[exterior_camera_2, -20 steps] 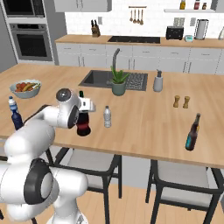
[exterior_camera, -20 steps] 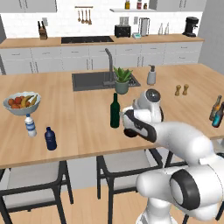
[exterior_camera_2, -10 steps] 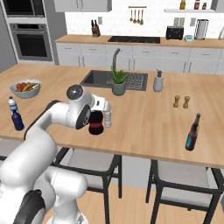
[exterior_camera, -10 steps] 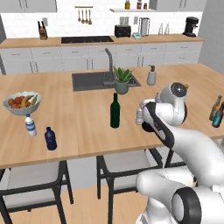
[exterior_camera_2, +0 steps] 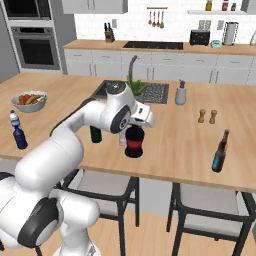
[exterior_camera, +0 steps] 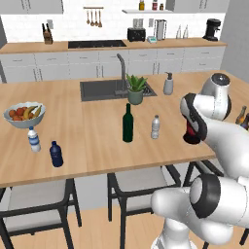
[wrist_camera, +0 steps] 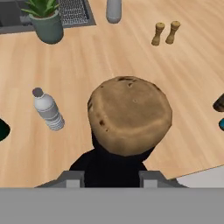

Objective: Move the plastic bottles in the middle to the plastics group, and the glass bottles in the middle to the glass group.

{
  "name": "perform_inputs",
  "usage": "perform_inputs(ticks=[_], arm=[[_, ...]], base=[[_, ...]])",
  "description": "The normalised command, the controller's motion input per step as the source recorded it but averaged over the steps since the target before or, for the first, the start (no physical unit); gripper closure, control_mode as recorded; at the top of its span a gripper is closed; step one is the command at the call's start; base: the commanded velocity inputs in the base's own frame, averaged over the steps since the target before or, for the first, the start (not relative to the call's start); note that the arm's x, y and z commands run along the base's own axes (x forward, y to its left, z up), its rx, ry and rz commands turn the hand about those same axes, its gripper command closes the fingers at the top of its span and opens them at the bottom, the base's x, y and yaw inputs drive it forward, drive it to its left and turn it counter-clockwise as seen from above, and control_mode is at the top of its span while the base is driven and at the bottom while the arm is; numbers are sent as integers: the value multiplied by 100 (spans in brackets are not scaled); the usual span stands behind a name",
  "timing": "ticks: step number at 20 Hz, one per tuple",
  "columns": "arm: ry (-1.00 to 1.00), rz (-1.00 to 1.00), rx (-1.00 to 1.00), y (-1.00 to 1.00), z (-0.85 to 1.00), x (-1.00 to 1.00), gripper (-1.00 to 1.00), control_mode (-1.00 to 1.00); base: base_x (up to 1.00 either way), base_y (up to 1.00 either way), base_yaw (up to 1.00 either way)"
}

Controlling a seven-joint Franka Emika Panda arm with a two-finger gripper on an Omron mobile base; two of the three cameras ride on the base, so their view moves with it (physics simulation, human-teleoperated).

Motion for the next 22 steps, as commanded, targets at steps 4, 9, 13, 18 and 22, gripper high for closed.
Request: perform_inputs(ticks=[4, 9, 13, 18, 22], arm=[[-4, -4, 0, -54, -16, 0, 100, -100], [-14, -2, -1, -27, -27, 0, 100, -100], [-3, -7, -4, -53, -14, 32, 100, -100], [13, -14, -2, -67, 0, 50, 100, -100], [9, -11, 0, -67, 0, 56, 100, -100]], base=[[0, 0, 0], [0, 0, 0], [0, 0, 0], [0, 0, 0], [0, 0, 0]])
